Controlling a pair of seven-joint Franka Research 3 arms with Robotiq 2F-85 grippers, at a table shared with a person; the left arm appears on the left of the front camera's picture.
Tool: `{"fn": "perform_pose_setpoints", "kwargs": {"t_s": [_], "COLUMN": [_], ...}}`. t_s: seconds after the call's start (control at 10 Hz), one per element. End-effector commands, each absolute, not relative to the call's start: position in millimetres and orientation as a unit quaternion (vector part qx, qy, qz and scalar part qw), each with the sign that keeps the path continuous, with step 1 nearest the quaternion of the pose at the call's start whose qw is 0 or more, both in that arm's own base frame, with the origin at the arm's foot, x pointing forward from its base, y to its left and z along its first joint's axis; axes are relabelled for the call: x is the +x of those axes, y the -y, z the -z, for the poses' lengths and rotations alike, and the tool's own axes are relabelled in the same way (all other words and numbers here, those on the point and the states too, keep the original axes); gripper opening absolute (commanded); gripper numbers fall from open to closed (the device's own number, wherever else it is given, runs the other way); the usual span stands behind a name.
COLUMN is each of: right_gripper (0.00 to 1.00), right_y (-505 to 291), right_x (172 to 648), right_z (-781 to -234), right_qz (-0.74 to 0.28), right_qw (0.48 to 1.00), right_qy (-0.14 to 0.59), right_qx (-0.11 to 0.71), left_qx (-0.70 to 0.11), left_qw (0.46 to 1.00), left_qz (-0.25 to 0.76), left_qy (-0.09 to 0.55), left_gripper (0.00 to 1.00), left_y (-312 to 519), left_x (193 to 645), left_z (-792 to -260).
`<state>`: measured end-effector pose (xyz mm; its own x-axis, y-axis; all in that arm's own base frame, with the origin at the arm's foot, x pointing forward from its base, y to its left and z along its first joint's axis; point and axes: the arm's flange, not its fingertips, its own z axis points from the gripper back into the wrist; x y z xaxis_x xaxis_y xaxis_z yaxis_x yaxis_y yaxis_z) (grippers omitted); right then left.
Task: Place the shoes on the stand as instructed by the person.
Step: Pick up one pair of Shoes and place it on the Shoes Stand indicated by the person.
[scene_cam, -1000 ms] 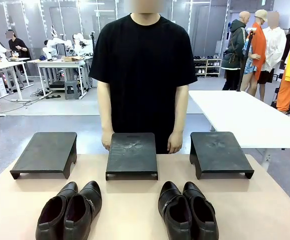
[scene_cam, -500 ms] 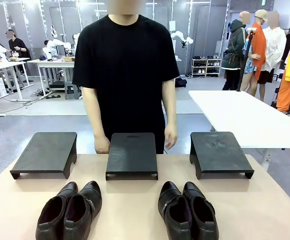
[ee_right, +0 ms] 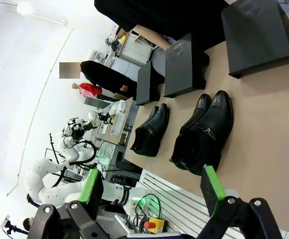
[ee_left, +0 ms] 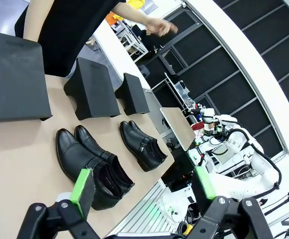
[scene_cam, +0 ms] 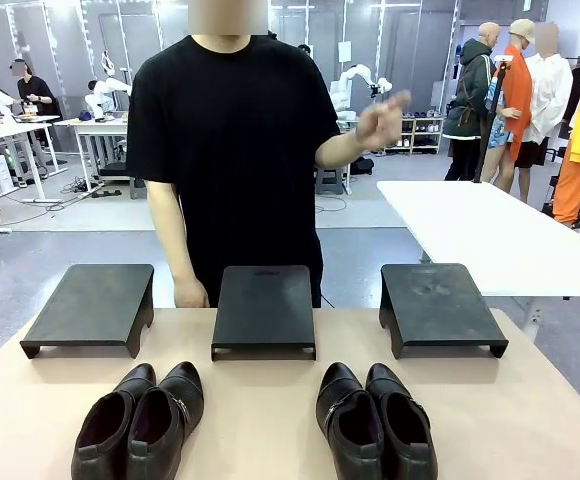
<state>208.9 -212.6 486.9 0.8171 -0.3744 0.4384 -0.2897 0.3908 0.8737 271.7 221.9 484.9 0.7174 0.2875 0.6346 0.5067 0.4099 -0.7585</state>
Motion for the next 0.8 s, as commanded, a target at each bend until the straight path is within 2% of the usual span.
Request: {"fn": "perform_pose_setpoints", "kwargs": {"t_s": [0.0,0.5,0.7], "right_gripper": [1.00,1.00,1.00], "right_y": [214,213,177], "right_x": [209,209,233], "right_z": [-488,-487,-518], "right_qz": [0.018,0.027,0.007], "right_qw": [0.774,0.778,0.822], "right_qy": [0.310,0.302,0.246], "right_qx": [0.552,0.551,0.514], "left_qx": [-0.541,-0.541,-0.541], "left_qw": [0.750,0.750,0.750], "left_qz": [0.082,0.082,0.082], "left_qy": [0.373,0.373,0.373], "left_gripper": [1.00,1.00,1.00], "left_y": [-224,-224,-224], "left_x": [273,273,273], "left_z": [-485,-485,-485]}}
